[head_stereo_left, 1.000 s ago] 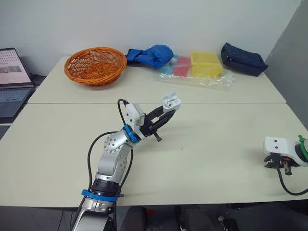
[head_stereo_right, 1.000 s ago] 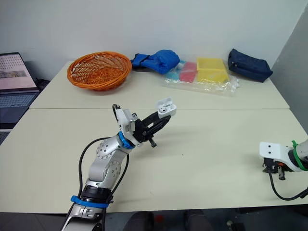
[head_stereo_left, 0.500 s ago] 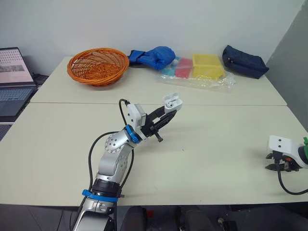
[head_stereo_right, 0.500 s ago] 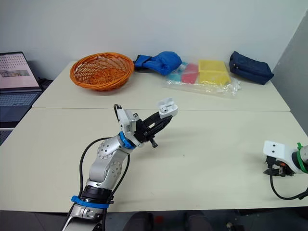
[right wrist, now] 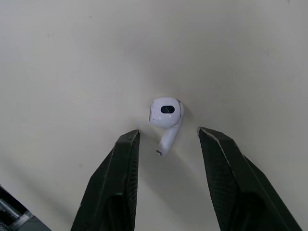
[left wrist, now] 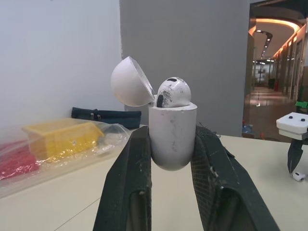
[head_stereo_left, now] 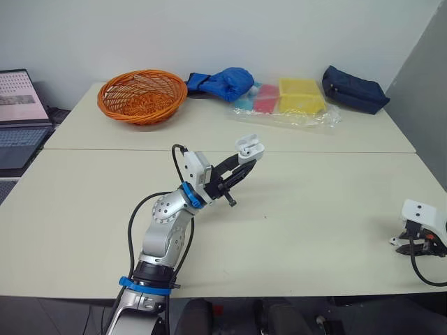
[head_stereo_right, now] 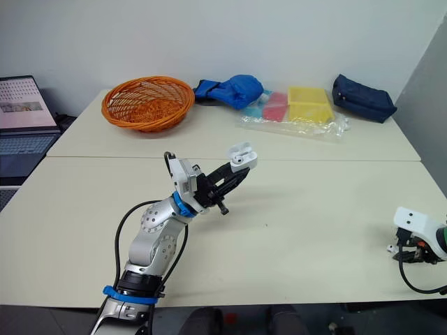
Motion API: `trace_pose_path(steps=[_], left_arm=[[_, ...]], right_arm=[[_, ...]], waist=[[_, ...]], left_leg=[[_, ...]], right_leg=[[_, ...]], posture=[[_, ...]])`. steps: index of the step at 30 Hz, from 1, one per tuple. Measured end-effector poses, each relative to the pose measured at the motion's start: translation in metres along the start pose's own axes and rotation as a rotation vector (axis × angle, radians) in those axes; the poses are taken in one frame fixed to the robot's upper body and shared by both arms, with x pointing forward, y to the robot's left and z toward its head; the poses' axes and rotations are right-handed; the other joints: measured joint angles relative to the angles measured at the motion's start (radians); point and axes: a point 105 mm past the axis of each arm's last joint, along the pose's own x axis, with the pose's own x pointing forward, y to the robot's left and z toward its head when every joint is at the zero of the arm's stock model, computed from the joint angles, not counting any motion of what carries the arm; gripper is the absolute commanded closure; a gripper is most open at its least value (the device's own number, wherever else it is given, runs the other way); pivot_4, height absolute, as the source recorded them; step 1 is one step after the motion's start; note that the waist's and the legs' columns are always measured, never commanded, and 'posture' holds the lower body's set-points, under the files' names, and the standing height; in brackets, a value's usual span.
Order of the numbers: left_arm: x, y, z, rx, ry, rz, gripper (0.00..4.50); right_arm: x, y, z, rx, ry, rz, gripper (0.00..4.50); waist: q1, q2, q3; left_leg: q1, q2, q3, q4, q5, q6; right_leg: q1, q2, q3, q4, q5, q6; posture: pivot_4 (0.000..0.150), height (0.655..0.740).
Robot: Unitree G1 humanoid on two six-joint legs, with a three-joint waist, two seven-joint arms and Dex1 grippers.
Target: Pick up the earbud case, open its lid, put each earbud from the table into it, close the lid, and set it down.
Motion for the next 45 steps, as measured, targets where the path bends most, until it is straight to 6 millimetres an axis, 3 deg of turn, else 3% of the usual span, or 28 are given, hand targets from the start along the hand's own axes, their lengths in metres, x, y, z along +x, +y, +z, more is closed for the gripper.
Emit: trace_pose_path(steps=[10, 24, 39, 42, 45], left_arm=[[-0.001, 0.000, 0.000, 0.000, 0.003, 0.000, 3.76], [-0.003, 0.000, -0.002, 0.000, 0.011, 0.003, 3.76], [-0.003, -0.001, -0.002, 0.001, 0.010, 0.003, 3.76], [-0.004, -0.001, -0.002, -0.001, 0.011, 0.004, 3.76], [-0.004, -0.001, -0.002, -0.001, 0.011, 0.004, 3.76]], right_arm=[[0.005, 0.004, 0.022, 0.029, -0.075, 0.019, 2.55], [0.001, 0.004, 0.006, 0.021, 0.002, 0.029, 2.55], [0.002, 0.001, 0.009, 0.036, -0.007, 0.020, 2.55], [0.002, 0.001, 0.009, 0.039, -0.004, 0.022, 3.14], [0.002, 0.001, 0.009, 0.037, -0.005, 0.023, 4.08]], waist=[[-0.002, 0.001, 0.000], [-0.001, 0.001, 0.000], [-0.003, 0.001, 0.000], [-0.002, 0.001, 0.000], [-0.002, 0.001, 0.000]], left_leg=[[0.001, -0.001, -0.001, -0.001, 0.000, 0.000], [0.000, -0.003, -0.001, -0.001, 0.000, 0.000], [0.001, -0.003, -0.001, -0.001, 0.000, 0.000], [0.001, -0.003, -0.001, -0.001, 0.000, 0.000], [0.001, -0.003, -0.001, -0.001, 0.000, 0.000]], right_leg=[[0.000, 0.000, 0.000, 0.001, 0.000, 0.000], [0.000, -0.002, 0.000, 0.000, 0.000, 0.001], [0.000, -0.002, 0.001, 0.001, 0.000, 0.001], [0.000, -0.002, 0.001, 0.001, 0.000, 0.001], [0.000, -0.002, 0.001, 0.001, 0.000, 0.001]], posture=[[0.150, 0.7400], [0.150, 0.7400], [0.150, 0.7400], [0.150, 0.7400], [0.150, 0.7400]])
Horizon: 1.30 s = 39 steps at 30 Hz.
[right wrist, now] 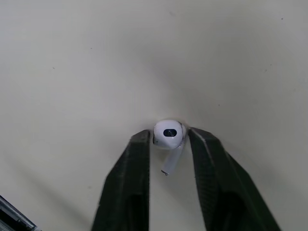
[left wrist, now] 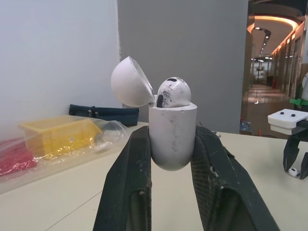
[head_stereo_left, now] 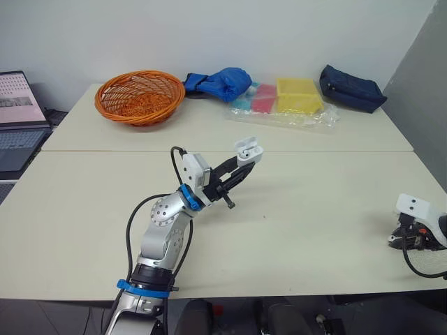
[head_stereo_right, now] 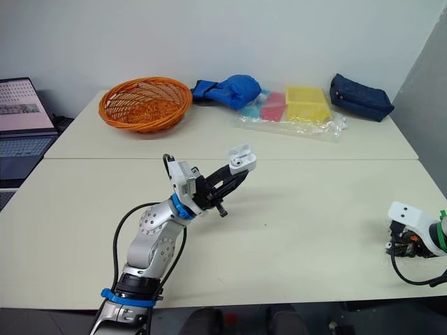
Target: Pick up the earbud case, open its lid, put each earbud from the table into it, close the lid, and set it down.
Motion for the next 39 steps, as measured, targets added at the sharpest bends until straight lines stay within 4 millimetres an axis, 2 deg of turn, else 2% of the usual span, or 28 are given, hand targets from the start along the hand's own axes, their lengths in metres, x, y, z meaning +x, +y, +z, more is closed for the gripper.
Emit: trace_pose_path(steps=[7, 8, 9, 12, 14, 15, 17, 18, 20, 22, 25, 29, 33, 39], left_arm=[[0.000, 0.000, 0.000, 0.000, 0.000, 0.001, 3.76], [-0.001, 0.000, 0.000, 0.001, -0.001, 0.001, 3.76], [-0.001, 0.000, 0.000, 0.002, 0.000, 0.003, 3.76], [0.000, -0.002, 0.000, -0.002, -0.003, 0.000, 3.76], [-0.001, -0.002, 0.000, -0.002, -0.003, 0.001, 3.76], [-0.001, -0.001, 0.000, -0.002, -0.002, 0.002, 3.76], [0.001, -0.003, 0.000, -0.005, -0.008, -0.004, 3.76], [0.001, -0.003, -0.001, -0.006, -0.007, -0.003, 3.76], [0.002, -0.003, 0.000, -0.006, -0.008, -0.004, 3.76], [0.001, -0.002, 0.000, -0.006, -0.007, -0.002, 3.76], [0.001, -0.001, -0.001, -0.005, -0.004, -0.001, 3.76], [0.006, -0.001, 0.004, 0.003, -0.020, -0.014, 3.76], [0.007, -0.001, 0.005, 0.003, -0.022, -0.018, 3.76], [0.007, -0.001, 0.004, -0.004, -0.020, -0.021, 3.76]], right_arm=[[0.001, 0.000, 0.006, -0.023, -0.018, 0.008, 4.08], [0.002, 0.002, 0.011, -0.030, -0.042, 0.017, 4.08], [0.004, 0.007, 0.025, -0.050, -0.097, 0.027, 4.08], [0.008, 0.040, 0.103, -0.158, -0.394, 0.095, 4.08], [-0.004, 0.058, 0.157, -0.166, -0.628, 0.114, 4.08], [-0.015, 0.061, 0.185, -0.135, -0.764, 0.100, 4.08], [-0.044, 0.067, 0.230, -0.113, -0.986, 0.063, 4.08], [-0.061, 0.071, 0.250, -0.121, -1.101, 0.038, 4.08], [-0.089, 0.082, 0.274, -0.119, -1.272, 0.011, 4.08], [-0.105, 0.088, 0.283, -0.083, -1.371, 0.004, 4.08], [-0.107, 0.093, 0.286, -0.037, -1.391, 0.005, 4.08], [-0.102, 0.099, 0.292, 0.019, -1.408, 0.008, 4.08], [-0.080, 0.111, 0.289, 0.025, -1.351, 0.048, 4.08], [-0.072, 0.114, 0.289, 0.026, -1.349, 0.031, 4.08]], waist=[[-0.002, 0.000, 0.000], [-0.002, 0.000, 0.000], [-0.004, 0.000, 0.000], [-0.012, 0.000, 0.000], [-0.012, 0.001, 0.001], [-0.013, 0.000, 0.001], [-0.008, 0.001, 0.001], [-0.006, 0.001, 0.001], [0.003, 0.001, 0.001], [0.011, 0.002, 0.001], [0.014, 0.002, 0.001], [0.012, 0.002, 0.001], [0.007, 0.002, 0.001], [0.002, 0.002, 0.001]], left_leg=[[0.000, 0.000, 0.000, 0.000, 0.000, 0.000], [0.000, 0.000, 0.000, 0.000, 0.000, 0.000], [0.001, 0.000, 0.000, 0.000, 0.000, 0.000], [0.001, 0.000, -0.003, -0.001, 0.000, 0.000], [0.001, 0.000, -0.004, -0.001, 0.000, 0.000], [0.001, 0.000, -0.005, 0.000, 0.000, 0.000], [0.000, -0.001, -0.004, 0.000, 0.000, 0.000], [-0.001, -0.001, -0.004, 0.000, 0.000, 0.000], [-0.004, 0.000, -0.004, -0.001, 0.000, 0.000], [-0.009, -0.001, -0.005, 0.000, 0.000, 0.000], [-0.013, -0.003, -0.002, 0.000, 0.000, 0.000], [-0.016, -0.003, -0.003, 0.000, 0.000, 0.000], [-0.015, -0.003, -0.004, 0.000, 0.000, 0.000], [-0.013, -0.003, -0.003, 0.000, 0.000, 0.001]], right_leg=[[0.000, 0.000, 0.000, 0.000, 0.000, 0.000], [0.000, 0.000, 0.000, 0.000, 0.000, 0.000], [0.000, 0.000, 0.001, 0.001, 0.000, 0.000], [-0.001, 0.002, 0.001, 0.003, 0.000, 0.000], [-0.001, 0.003, 0.000, 0.005, 0.000, 0.000], [-0.001, 0.003, 0.000, 0.005, 0.000, 0.000], [-0.001, 0.002, -0.001, 0.005, 0.000, 0.000], [-0.002, 0.001, -0.001, 0.004, 0.000, 0.000], [-0.002, 0.001, -0.002, 0.002, 0.000, 0.000], [-0.006, -0.001, -0.003, 0.000, 0.000, 0.001], [-0.010, -0.004, -0.001, 0.000, -0.001, 0.003], [-0.012, -0.004, -0.002, 0.000, -0.001, 0.003], [-0.012, -0.003, -0.003, 0.002, -0.001, 0.003], [-0.011, -0.003, -0.002, 0.004, -0.001, 0.003]], posture=[[0.150, 0.7400], [0.150, 0.7400], [0.150, 0.7400], [0.150, 0.7400], [0.150, 0.7400], [0.150, 0.7400], [0.150, 0.7400], [0.150, 0.7400], [0.150, 0.7400], [0.150, 0.7400], [0.150, 0.7400], [0.150, 0.7400], [0.150, 0.7400], [0.150, 0.7400]])
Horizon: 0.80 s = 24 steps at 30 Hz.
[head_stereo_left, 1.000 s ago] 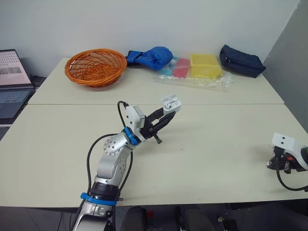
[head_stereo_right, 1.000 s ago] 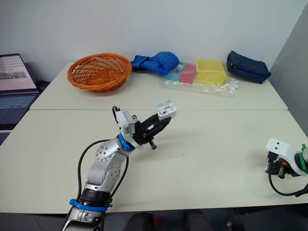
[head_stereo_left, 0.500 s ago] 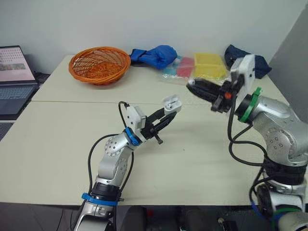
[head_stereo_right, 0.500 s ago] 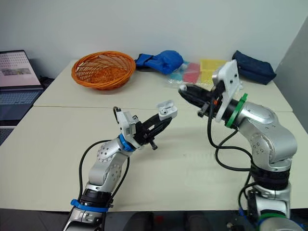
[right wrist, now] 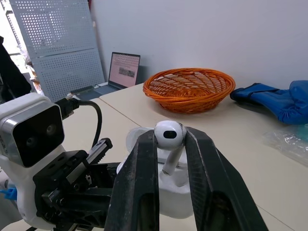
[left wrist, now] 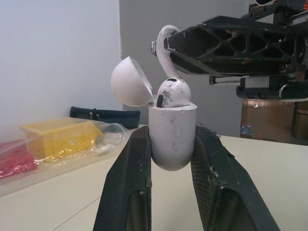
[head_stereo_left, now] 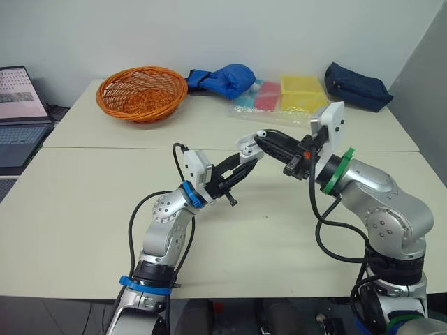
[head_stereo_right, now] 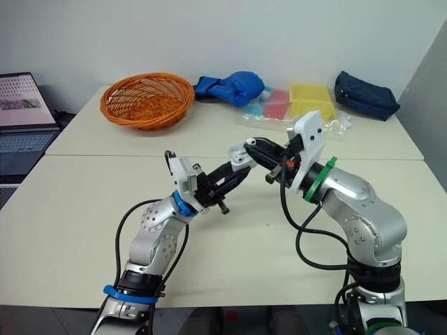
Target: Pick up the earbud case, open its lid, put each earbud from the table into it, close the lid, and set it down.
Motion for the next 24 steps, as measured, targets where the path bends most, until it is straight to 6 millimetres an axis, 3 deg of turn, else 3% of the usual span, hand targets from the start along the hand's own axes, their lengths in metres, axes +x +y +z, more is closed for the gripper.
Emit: trace_pose_path(steps=[24], left_arm=[[-0.001, -0.003, -0.002, -0.020, 0.008, -0.014, 3.76]], right_arm=[[-0.003, -0.006, -0.014, -0.054, 0.042, -0.020, 4.08]], waist=[[0.000, 0.000, 0.000]], left_leg=[[0.000, 0.000, 0.000, 0.000, 0.000, 0.000]], right_leg=[[0.000, 0.001, 0.000, -0.001, 0.000, 0.000]], posture=[[0.150, 0.7400]])
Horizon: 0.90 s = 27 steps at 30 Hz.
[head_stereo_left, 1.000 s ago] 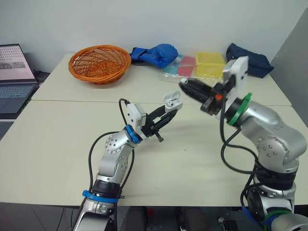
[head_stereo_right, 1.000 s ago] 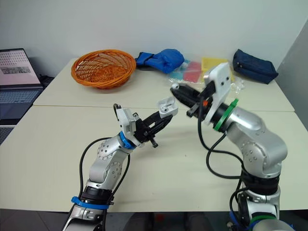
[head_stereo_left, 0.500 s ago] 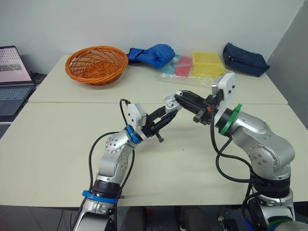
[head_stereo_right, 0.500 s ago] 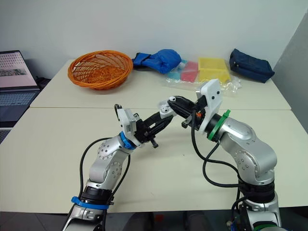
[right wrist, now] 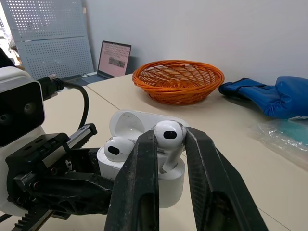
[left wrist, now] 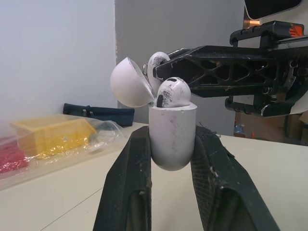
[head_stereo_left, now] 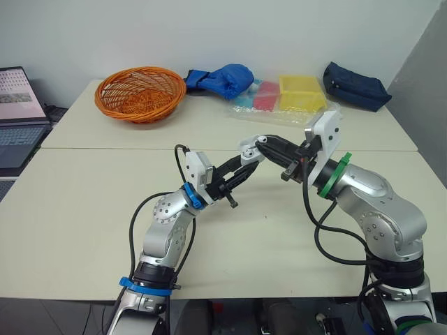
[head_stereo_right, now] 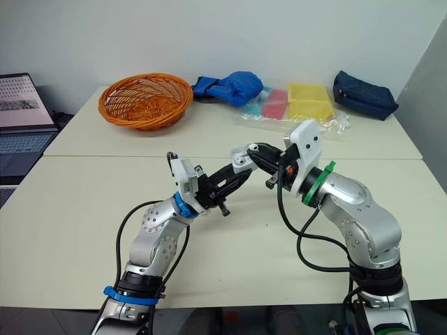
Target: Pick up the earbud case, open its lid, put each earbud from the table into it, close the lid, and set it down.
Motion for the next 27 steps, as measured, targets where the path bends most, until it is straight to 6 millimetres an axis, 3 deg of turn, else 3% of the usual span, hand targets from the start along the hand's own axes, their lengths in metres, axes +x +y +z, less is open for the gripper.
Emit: trace_pose_path(steps=[1, 7, 17, 20, 24, 27], left_arm=[[0.000, 0.000, 0.000, -0.002, 0.000, 0.000, 3.76], [-0.001, 0.001, 0.000, -0.006, -0.003, 0.005, 3.76], [0.000, 0.000, 0.001, -0.010, -0.008, 0.003, 3.76], [0.000, 0.000, 0.001, -0.009, -0.007, 0.001, 3.76], [-0.002, 0.001, 0.001, -0.003, -0.002, -0.001, 3.76], [-0.001, 0.000, 0.001, -0.001, -0.004, -0.003, 3.76]], right_arm=[[0.000, 0.000, 0.000, -0.001, 0.002, 0.001, 4.08], [-0.001, 0.000, -0.005, 0.006, 0.017, -0.007, 2.00], [-0.005, -0.004, 0.002, 0.040, -0.019, -0.014, 2.00], [-0.012, -0.007, 0.020, 0.107, -0.079, 0.033, 2.00], [-0.026, -0.016, 0.056, 0.062, -0.133, 0.060, 2.00], [-0.025, -0.024, 0.055, 0.049, -0.099, 0.051, 2.00]], waist=[[0.000, 0.000, 0.000], [0.000, 0.000, 0.000], [0.000, 0.000, 0.000], [0.000, 0.000, 0.000], [0.000, 0.000, 0.000], [0.000, 0.000, 0.000]], left_leg=[[0.000, 0.000, 0.000, 0.000, 0.000, 0.000], [0.000, 0.000, 0.000, 0.000, 0.000, 0.000], [0.000, 0.000, 0.000, 0.000, 0.000, 0.000], [0.000, 0.000, 0.000, 0.000, 0.000, 0.000], [0.000, 0.000, 0.000, 0.000, 0.000, 0.000], [0.000, 0.000, 0.000, -0.001, 0.000, 0.000]], right_leg=[[0.000, 0.000, 0.000, 0.000, 0.000, 0.000], [0.000, 0.000, 0.000, 0.000, 0.000, 0.000], [0.000, 0.000, 0.000, 0.000, 0.000, 0.000], [0.000, 0.000, 0.000, 0.000, 0.000, 0.000], [0.000, 0.000, 0.000, -0.001, 0.000, 0.000], [0.000, 0.000, 0.000, -0.001, 0.000, 0.000]], posture=[[0.150, 0.7400], [0.150, 0.7400], [0.150, 0.7400], [0.150, 0.7400], [0.150, 0.7400], [0.150, 0.7400]])
